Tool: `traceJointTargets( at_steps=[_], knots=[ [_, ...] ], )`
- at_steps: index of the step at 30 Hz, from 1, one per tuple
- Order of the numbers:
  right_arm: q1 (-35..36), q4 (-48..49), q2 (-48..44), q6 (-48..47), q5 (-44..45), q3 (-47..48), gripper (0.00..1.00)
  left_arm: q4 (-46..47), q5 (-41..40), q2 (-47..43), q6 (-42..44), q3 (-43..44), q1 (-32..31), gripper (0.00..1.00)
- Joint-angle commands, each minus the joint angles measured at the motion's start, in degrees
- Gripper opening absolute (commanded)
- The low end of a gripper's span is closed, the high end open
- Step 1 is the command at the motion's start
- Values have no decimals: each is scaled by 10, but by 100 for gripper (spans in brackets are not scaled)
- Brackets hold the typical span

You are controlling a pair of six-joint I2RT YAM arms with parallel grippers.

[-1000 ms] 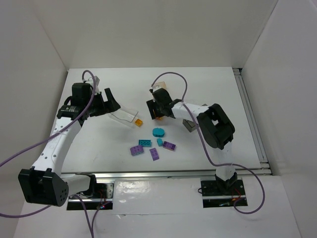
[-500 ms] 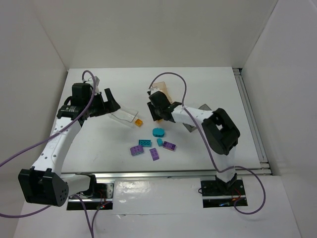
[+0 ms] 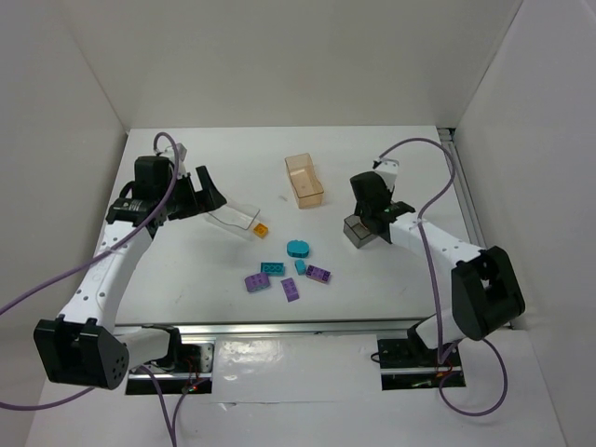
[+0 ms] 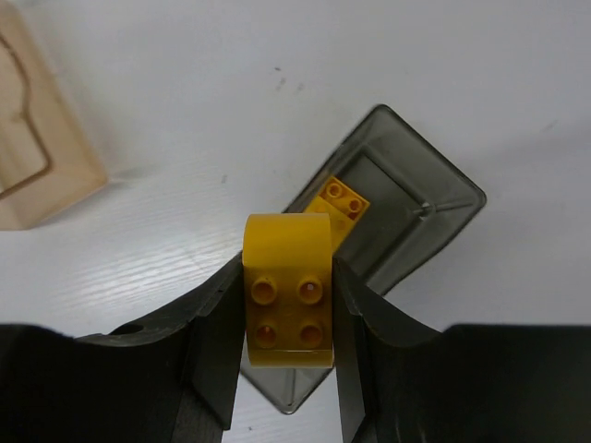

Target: Sort the legos into containers by color

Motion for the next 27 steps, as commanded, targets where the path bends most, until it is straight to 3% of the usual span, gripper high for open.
traceJointTargets(
  at_steps=[1,3,6,9,14,18,20,24,27],
  knots=[
    [-26,17,-18,32,1,-13,38,5,6,-18,-11,18,-1,100],
    [-39,29,-7,20,-14,-13,40,5,6,-13,-11,18,-1,100],
    [-40,16,9,20,-21,15,63,5,12,-13,-11,18,-1,100],
    [-19,3,11,20,-8,26,72,5,7,-13,-11,18,-1,100],
    [20,7,-8,15,-13,31,69,5,-10,-19,-11,18,-1,100],
    [102,92,1,-59,-113,31,65,-1,-78,-33,-40,12,-1,100],
    [142,106,53,-108,-150,55,65,-1,-117,-45,-53,12,-1,100],
    [187,85,167,-178,-233,135,83,-15,-137,-55,-53,12,-1,100],
    [207,85,233,-209,-241,184,86,-15,-142,-69,-53,12,-1,100]
  ],
)
